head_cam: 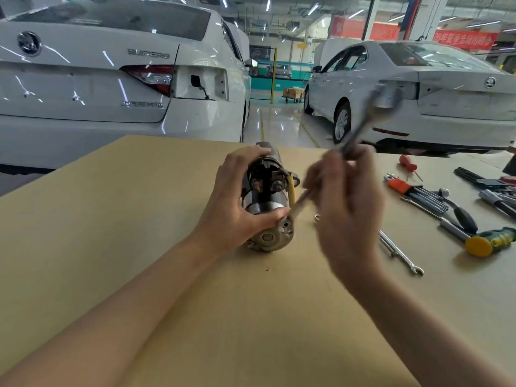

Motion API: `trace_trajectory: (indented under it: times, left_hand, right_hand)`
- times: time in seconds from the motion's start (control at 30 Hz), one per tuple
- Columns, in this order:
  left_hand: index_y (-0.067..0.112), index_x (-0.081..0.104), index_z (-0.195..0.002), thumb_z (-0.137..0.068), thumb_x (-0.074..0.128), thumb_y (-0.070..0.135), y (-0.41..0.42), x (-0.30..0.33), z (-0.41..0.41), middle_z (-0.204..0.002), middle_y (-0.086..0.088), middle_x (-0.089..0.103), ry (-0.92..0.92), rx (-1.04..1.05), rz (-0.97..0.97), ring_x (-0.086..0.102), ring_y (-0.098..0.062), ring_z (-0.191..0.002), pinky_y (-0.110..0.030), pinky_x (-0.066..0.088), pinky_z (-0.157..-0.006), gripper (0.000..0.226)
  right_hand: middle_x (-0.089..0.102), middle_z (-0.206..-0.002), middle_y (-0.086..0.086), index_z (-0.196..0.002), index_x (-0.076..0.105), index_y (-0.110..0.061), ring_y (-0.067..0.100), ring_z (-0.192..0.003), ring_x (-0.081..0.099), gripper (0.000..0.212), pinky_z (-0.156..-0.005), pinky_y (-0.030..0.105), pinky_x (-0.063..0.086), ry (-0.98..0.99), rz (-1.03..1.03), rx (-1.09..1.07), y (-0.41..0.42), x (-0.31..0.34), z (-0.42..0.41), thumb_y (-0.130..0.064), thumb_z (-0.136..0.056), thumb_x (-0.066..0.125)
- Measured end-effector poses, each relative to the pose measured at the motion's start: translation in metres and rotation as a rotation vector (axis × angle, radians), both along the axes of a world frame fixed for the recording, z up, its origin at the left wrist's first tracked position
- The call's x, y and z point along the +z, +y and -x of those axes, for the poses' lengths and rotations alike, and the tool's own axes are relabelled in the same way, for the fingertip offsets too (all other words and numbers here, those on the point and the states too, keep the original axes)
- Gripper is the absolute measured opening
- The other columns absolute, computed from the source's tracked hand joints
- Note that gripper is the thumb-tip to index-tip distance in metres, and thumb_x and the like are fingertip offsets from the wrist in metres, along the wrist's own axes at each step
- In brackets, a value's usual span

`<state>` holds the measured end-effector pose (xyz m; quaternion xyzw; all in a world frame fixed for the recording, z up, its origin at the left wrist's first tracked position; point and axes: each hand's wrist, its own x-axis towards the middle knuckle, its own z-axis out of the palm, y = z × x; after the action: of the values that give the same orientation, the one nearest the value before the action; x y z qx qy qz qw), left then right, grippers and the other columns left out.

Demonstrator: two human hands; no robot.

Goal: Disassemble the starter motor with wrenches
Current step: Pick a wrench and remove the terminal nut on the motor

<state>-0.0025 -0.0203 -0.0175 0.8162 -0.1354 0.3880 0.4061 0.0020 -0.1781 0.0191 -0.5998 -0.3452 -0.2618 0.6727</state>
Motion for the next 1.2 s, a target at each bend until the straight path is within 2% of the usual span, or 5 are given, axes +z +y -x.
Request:
trace_trajectory:
  times: [0.13, 0.27, 0.7, 1.03, 1.2]
  left_hand:
    - [0.035, 0.043, -0.130, -0.065, 0.073, 0.045, 0.000, 0.003, 0.004, -0.141, 0.002, 0.036, 0.070, 0.029, -0.004, 0.040, -0.023, -0.131, -0.050, 0.045, -0.102, 0.072]
    - [0.034, 0.044, -0.129, -0.065, 0.074, 0.047, -0.001, 0.005, 0.005, -0.143, 0.000, 0.035, 0.080, 0.002, 0.001, 0.038, -0.021, -0.134, -0.050, 0.043, -0.105, 0.073]
    - [0.043, 0.040, -0.124, -0.082, 0.067, 0.039, -0.002, 0.007, 0.004, -0.140, 0.025, 0.033, 0.097, -0.031, 0.049, 0.036, -0.011, -0.138, -0.052, 0.036, -0.110, 0.050]
    - [0.038, 0.040, -0.126, -0.087, 0.061, 0.032, 0.002, 0.006, 0.002, -0.137, 0.027, 0.035, 0.058, -0.044, 0.013, 0.035, -0.017, -0.140, -0.056, 0.037, -0.108, 0.045]
    - [0.034, 0.042, -0.129, -0.087, 0.063, 0.031, 0.002, 0.006, 0.002, -0.138, 0.023, 0.036, 0.064, -0.042, 0.004, 0.036, -0.018, -0.140, -0.056, 0.038, -0.108, 0.047]
  right_hand:
    - [0.061, -0.059, 0.001, -0.082, 0.045, -0.015, 0.008, -0.045, 0.044, 0.022, -0.045, 0.020, 0.040, 0.701, -0.488, 0.147, -0.023, 0.008, -0.025, -0.017, -0.103, 0.039]
    - [0.060, -0.052, 0.007, -0.078, 0.041, -0.012, 0.011, -0.033, 0.036, 0.026, -0.040, 0.017, 0.039, 0.922, -0.663, 0.317, -0.019, 0.003, -0.027, -0.012, -0.104, 0.036]
    - [0.065, -0.060, 0.008, -0.108, 0.043, -0.007, 0.025, -0.057, 0.070, 0.014, -0.057, 0.031, 0.058, 0.901, -0.662, 0.349, -0.008, -0.009, -0.019, -0.020, -0.104, 0.040]
    - [0.057, -0.088, 0.013, -0.091, 0.046, -0.013, 0.032, -0.074, 0.073, 0.013, -0.068, 0.033, 0.059, 0.652, -0.540, 0.247, -0.007, -0.001, -0.005, -0.021, -0.102, 0.045]
    - [0.066, -0.059, -0.005, -0.086, 0.045, -0.015, 0.023, -0.064, 0.073, 0.018, -0.062, 0.027, 0.057, 0.423, -0.358, 0.206, -0.008, 0.004, -0.002, -0.018, -0.103, 0.041]
